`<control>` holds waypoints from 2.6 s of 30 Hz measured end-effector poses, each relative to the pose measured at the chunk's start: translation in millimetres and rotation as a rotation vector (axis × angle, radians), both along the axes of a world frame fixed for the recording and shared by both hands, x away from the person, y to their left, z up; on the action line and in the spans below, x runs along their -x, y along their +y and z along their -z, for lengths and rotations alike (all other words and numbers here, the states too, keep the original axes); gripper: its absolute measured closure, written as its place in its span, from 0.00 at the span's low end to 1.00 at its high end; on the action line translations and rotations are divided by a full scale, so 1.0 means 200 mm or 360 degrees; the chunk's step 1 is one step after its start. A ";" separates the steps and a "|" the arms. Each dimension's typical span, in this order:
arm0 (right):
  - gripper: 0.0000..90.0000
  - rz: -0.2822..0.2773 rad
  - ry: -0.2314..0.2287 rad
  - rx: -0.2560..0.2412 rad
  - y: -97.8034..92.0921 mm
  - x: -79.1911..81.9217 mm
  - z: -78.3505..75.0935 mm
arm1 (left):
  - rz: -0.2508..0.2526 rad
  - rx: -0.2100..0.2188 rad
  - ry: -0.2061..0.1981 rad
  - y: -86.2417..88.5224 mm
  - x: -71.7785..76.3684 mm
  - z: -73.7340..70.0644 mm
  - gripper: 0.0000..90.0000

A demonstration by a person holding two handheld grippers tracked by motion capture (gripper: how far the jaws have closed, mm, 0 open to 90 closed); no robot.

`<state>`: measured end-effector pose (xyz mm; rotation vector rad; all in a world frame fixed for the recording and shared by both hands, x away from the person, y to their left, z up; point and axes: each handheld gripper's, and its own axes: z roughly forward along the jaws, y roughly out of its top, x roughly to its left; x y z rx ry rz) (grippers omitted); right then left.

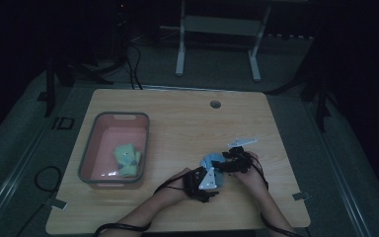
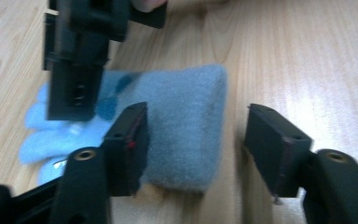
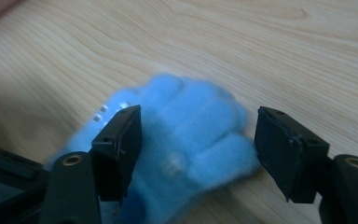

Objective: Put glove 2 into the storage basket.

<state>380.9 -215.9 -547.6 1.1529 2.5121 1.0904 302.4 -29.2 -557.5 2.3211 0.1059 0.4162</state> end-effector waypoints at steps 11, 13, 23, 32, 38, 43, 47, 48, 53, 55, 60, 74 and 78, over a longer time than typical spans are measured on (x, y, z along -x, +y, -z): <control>0.45 -0.0009 -0.0039 -0.0004 0.01 0.03 0.03 | -0.0020 -0.0051 -0.0082 -0.01 -0.01 0.01 0.72; 0.51 -0.0033 -0.0030 -0.0025 0.01 0.04 0.03 | -0.0018 -0.0053 -0.0072 -0.01 -0.01 0.00 0.76; 0.82 -0.0104 0.0152 -0.0133 0.03 0.01 0.03 | -0.0029 -0.0039 -0.0021 0.00 -0.03 -0.01 0.83; 0.86 -0.0092 0.0190 -0.0226 0.03 -0.01 -0.02 | -0.0030 -0.0055 0.0021 0.03 -0.04 -0.07 0.85; 0.86 -0.0115 0.0144 -0.0226 0.07 -0.01 -0.09 | -0.0033 -0.0044 0.0026 0.07 -0.04 -0.15 0.85; 0.86 -0.0138 0.0133 -0.0260 0.10 0.00 -0.15 | -0.0029 -0.0060 0.0003 0.12 -0.04 -0.22 0.85; 0.86 -0.0164 0.0110 -0.0268 0.14 -0.01 -0.20 | -0.0034 -0.0068 -0.0002 0.16 -0.03 -0.27 0.85; 0.86 -0.0169 0.0111 -0.0265 0.15 -0.01 -0.21 | -0.0037 -0.0066 -0.0002 0.17 -0.03 -0.28 0.85; 0.86 -0.0195 0.0106 -0.0277 0.21 -0.01 -0.25 | -0.0052 -0.0088 -0.0013 0.23 -0.02 -0.34 0.85; 0.86 -0.0209 0.0093 -0.0279 0.23 -0.01 -0.27 | -0.0058 -0.0090 -0.0019 0.25 -0.01 -0.36 0.85; 0.86 -0.0236 0.0073 -0.0297 0.28 -0.01 -0.31 | -0.0079 -0.0099 -0.0022 0.31 0.00 -0.41 0.85; 0.86 -0.0343 0.0063 -0.0284 0.51 -0.04 -0.39 | -0.0167 -0.0137 -0.0028 0.50 0.01 -0.50 0.85; 0.86 -0.0375 0.0056 -0.0285 0.58 -0.06 -0.42 | -0.0198 -0.0139 -0.0025 0.55 0.01 -0.52 0.85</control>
